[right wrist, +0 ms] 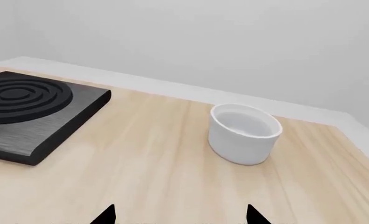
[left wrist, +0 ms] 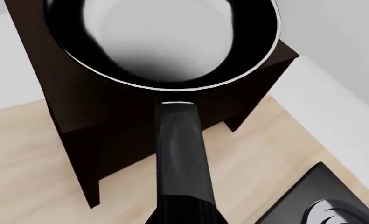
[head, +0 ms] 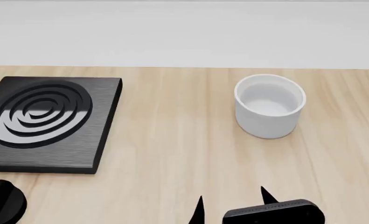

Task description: Put the frying pan on the cabinet shelf.

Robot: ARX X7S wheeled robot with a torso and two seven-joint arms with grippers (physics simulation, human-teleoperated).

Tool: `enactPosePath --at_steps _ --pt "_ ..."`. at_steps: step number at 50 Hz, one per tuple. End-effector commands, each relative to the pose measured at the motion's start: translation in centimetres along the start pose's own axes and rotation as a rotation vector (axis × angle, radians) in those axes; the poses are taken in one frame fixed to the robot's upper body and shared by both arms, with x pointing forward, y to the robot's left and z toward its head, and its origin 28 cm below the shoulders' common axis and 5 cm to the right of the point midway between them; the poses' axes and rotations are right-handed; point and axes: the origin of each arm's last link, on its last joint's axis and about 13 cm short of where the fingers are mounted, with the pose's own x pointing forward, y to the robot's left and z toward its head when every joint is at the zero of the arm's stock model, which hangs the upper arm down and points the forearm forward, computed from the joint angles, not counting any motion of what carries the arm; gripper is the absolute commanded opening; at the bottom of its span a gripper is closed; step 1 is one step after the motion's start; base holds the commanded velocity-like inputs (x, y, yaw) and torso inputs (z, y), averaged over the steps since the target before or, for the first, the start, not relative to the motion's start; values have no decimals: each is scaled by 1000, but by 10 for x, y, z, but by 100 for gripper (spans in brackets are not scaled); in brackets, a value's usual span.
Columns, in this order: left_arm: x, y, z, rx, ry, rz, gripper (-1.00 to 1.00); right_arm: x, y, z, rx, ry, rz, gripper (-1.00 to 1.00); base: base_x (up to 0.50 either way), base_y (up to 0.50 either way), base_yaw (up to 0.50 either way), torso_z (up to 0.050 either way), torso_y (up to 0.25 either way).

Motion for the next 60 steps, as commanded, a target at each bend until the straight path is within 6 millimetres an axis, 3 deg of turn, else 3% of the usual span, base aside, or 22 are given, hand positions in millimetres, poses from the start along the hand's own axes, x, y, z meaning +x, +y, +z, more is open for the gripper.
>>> enactPosePath --at_steps 1,21,50,60 --pt "-3 3 9 -39 -64 -8 -100 0 1 -1 -1 3 1 100 0 0 0 10 0" --pt "-3 7 9 -8 -107 -15 -100 1 2 -2 -5 10 7 100 0 0 0 1 2" --pt "-9 7 21 -26 -135 -14 -100 2 3 -4 -7 10 12 100 0 0 0 16 -162" --pt "-6 11 17 -80 -116 -4 -100 0 4 -1 -9 13 13 100 -1 0 0 15 -97"
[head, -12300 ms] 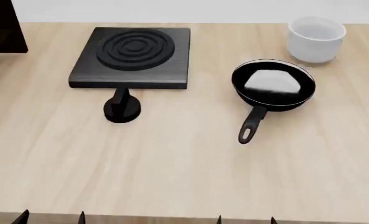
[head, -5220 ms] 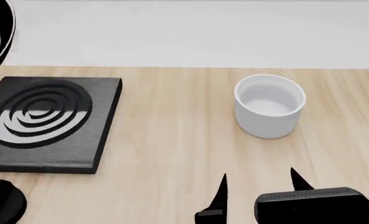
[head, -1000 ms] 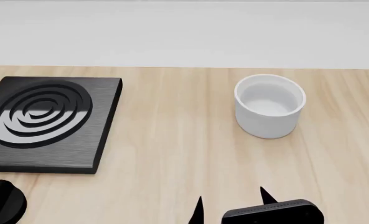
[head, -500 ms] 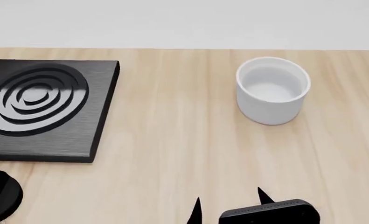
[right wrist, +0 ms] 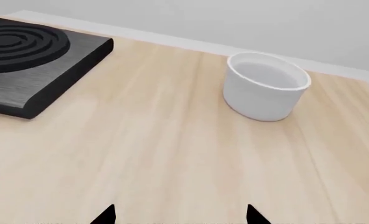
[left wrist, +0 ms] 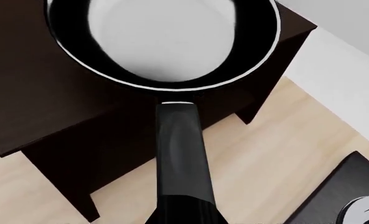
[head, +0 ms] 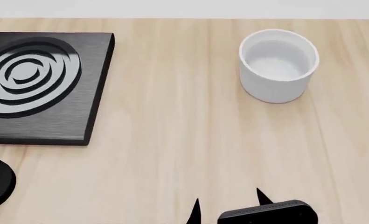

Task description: Put the frying pan on the cabinet shelf.

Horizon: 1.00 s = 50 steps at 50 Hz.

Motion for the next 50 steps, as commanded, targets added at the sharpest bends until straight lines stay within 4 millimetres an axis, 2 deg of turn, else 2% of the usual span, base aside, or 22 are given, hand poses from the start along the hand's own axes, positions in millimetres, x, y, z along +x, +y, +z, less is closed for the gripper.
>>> enactPosePath --at_steps 1,14,20,25,26,50 --pt "-4 6 10 -81 -47 32 -100 -1 2 2 -1 3 2 100 0 0 0 0 0" --pt "-5 14 9 -147 -25 76 -100 2 3 -5 -3 13 13 100 -1 0 0 0 0" --pt "4 16 -8 -138 4 86 -100 3 2 -9 -5 15 8 100 0 -1 0 0 0" --pt "4 15 -9 -129 25 88 -100 1 3 -6 -4 16 10 100 0 0 1 0 0" --pt "4 15 -10 -125 33 93 100 0 3 -5 -4 17 10 100 0 0 2 0 0" --pt "3 -12 7 -65 -1 1 100 -2 1 -1 -4 14 4 100 0 0 0 0 0"
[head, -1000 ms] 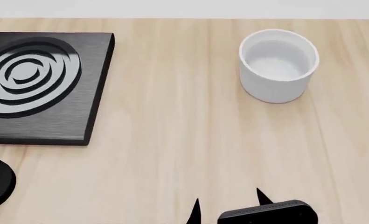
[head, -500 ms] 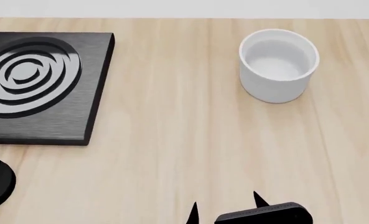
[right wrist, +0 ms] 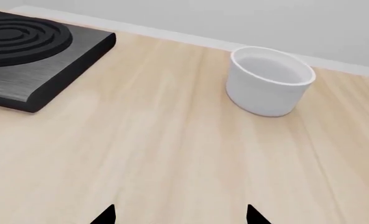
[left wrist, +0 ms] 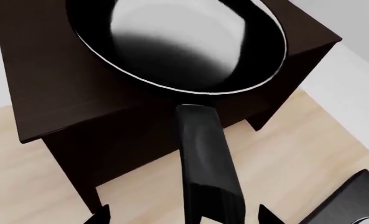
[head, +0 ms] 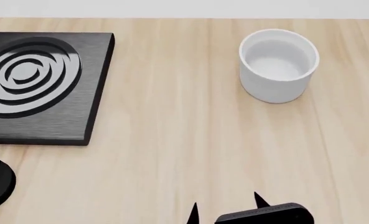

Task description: Put the frying pan on the cabinet shelf.

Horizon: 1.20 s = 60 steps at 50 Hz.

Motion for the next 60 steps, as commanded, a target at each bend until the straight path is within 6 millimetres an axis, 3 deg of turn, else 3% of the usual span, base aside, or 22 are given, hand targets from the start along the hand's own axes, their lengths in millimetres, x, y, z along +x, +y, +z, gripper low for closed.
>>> enactPosePath --at_steps 1,27,48,60 --pt "-1 -14 5 22 -7 -50 100 -1 -1 1 -1 -2 -4 100 0 0 0 0 0" --pt "-19 -11 20 89 -39 -107 100 -2 -1 2 2 -1 -3 100 0 0 -1 0 0" --pt "-52 -7 24 190 -110 -207 100 -1 -2 0 4 1 -3 100 0 0 0 0 0" --pt "-69 14 21 182 -137 -222 100 -2 -3 0 7 -2 -10 100 0 0 0 0 0"
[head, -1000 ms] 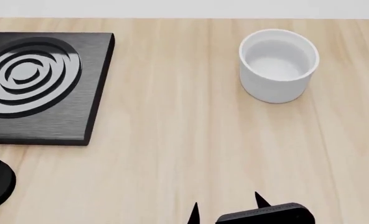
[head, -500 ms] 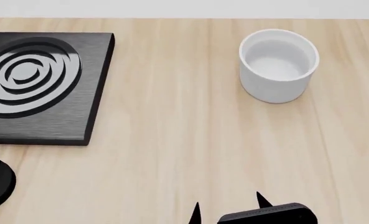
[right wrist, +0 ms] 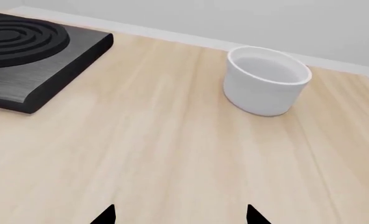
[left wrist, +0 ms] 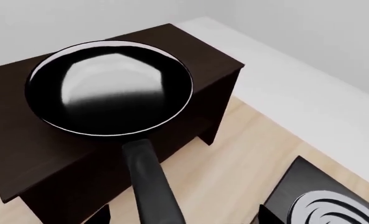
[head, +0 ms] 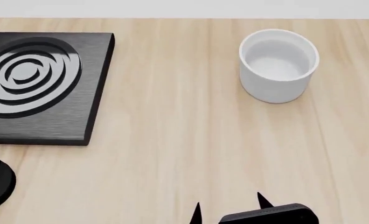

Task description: Put the frying pan on the cabinet shelf.

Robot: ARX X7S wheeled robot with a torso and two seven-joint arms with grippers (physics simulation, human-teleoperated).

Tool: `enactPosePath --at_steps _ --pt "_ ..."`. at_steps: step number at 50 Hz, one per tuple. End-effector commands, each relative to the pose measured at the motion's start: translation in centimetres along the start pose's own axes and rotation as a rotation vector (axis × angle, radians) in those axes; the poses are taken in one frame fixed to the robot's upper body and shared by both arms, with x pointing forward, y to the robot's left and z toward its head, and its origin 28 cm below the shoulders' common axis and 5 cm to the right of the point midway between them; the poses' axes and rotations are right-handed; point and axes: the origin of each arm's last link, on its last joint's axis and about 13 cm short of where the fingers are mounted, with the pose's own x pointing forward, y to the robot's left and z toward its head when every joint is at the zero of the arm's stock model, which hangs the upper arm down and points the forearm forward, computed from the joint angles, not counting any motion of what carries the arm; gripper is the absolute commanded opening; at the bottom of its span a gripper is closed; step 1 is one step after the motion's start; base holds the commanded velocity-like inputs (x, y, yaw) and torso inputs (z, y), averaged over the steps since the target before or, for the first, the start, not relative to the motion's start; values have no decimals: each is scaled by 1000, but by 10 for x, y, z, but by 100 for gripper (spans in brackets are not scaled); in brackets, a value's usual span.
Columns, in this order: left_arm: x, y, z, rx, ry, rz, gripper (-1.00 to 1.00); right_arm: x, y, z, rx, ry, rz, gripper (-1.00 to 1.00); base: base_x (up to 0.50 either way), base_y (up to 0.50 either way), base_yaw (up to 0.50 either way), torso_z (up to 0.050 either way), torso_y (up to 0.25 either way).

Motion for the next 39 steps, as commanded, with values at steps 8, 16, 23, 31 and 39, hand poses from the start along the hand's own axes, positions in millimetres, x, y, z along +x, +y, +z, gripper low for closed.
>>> enactPosePath --at_steps 8,16,23,31,39 --pt "-40 19 1 44 -56 -56 100 -1 -1 2 1 -4 -6 100 0 0 0 0 0" --pt "-62 12 2 101 -69 -151 100 0 1 0 -3 -2 6 100 0 0 0 0 0" --pt "-83 3 -1 135 -72 -241 100 2 0 -3 -4 -2 6 100 0 0 0 0 0" --pt "-95 -5 -8 176 -74 -311 100 2 -1 -5 -5 -5 4 100 0 0 0 0 0" --pt "-108 -8 -17 210 -86 -382 100 1 -2 -4 -5 -8 -2 100 0 0 0 0 0"
